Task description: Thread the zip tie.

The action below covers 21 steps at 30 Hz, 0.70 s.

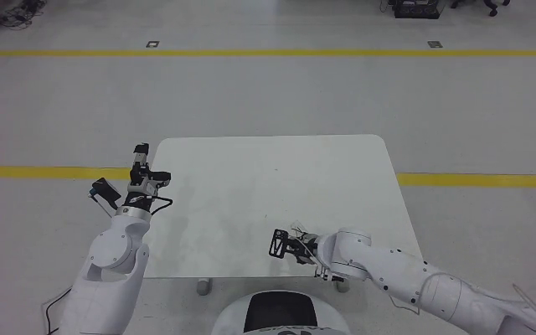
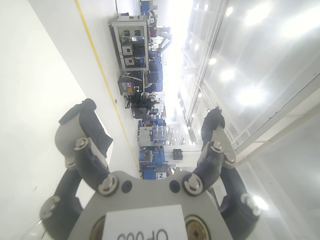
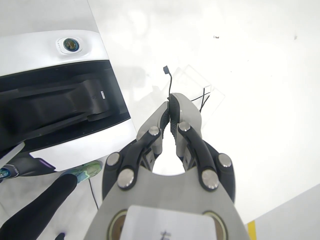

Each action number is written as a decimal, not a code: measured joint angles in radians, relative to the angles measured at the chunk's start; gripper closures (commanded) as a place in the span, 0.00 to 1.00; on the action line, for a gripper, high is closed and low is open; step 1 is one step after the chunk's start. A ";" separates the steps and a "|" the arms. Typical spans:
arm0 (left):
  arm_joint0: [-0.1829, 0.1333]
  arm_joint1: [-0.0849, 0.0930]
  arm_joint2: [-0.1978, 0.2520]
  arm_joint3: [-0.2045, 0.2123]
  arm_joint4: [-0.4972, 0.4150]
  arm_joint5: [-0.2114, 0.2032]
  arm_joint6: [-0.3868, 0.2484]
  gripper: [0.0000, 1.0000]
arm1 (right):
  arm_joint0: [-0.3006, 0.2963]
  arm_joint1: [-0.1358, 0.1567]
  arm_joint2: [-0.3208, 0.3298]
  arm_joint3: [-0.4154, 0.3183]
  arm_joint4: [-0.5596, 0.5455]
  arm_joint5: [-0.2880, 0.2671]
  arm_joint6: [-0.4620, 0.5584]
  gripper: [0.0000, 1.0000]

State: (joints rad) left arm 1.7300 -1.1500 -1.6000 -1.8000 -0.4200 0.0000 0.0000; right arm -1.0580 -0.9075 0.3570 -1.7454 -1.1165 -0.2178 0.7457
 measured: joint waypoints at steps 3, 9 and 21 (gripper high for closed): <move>0.000 0.000 0.000 0.000 0.000 0.000 0.000 0.00 | 0.000 0.000 0.000 0.000 0.000 0.000 0.000 1.00; 0.000 0.000 0.000 0.000 0.000 0.000 0.000 0.00 | -0.012 0.002 0.014 0.002 0.005 0.009 -0.034 1.00; 0.000 0.000 0.000 0.000 0.000 0.000 0.000 0.00 | -0.214 0.101 0.247 0.046 0.103 -0.093 -0.607 1.00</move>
State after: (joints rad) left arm 1.7300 -1.1500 -1.6000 -1.8000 -0.4200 0.0000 0.0000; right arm -1.2721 -0.8063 0.6042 -1.6993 -1.0136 -0.3112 0.1384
